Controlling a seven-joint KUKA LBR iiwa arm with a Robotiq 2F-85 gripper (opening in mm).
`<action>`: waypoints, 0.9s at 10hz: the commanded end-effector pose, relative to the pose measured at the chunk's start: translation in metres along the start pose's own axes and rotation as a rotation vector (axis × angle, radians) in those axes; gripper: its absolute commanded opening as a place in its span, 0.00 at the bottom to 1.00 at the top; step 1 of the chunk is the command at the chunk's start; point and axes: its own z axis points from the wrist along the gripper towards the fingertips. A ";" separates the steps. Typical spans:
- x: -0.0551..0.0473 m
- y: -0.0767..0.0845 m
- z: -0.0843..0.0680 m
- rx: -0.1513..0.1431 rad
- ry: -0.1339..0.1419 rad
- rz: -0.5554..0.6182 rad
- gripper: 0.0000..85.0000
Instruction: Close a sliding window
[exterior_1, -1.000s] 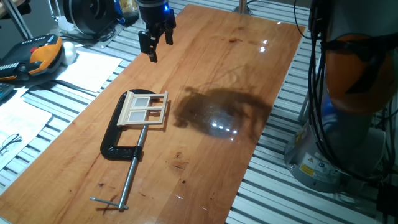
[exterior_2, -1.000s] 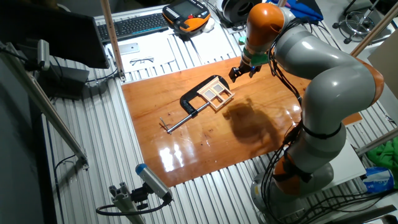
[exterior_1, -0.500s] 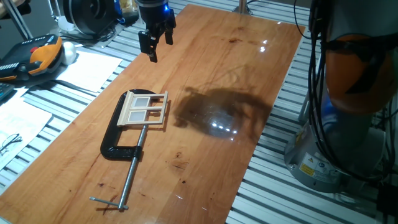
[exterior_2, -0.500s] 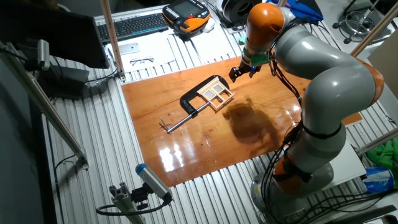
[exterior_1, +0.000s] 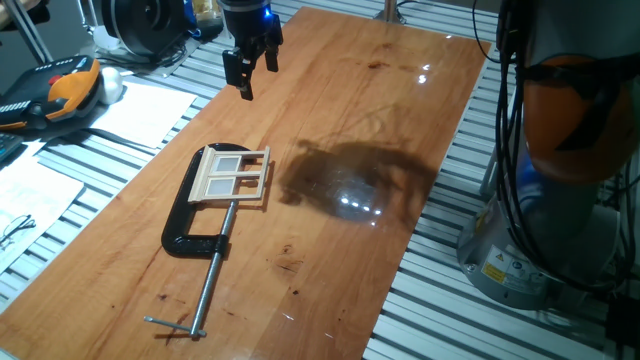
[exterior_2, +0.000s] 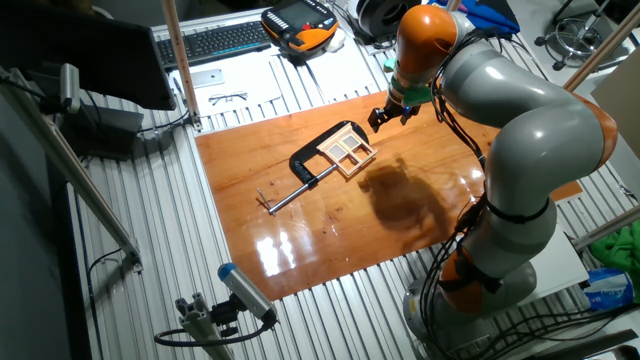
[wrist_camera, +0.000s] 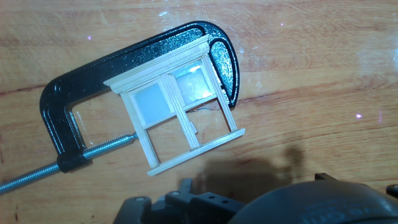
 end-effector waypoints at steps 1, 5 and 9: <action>0.000 0.000 0.000 0.000 0.000 0.000 0.00; 0.000 0.000 0.000 0.102 -0.065 -0.030 0.00; -0.003 0.002 0.006 0.073 -0.052 -0.017 0.00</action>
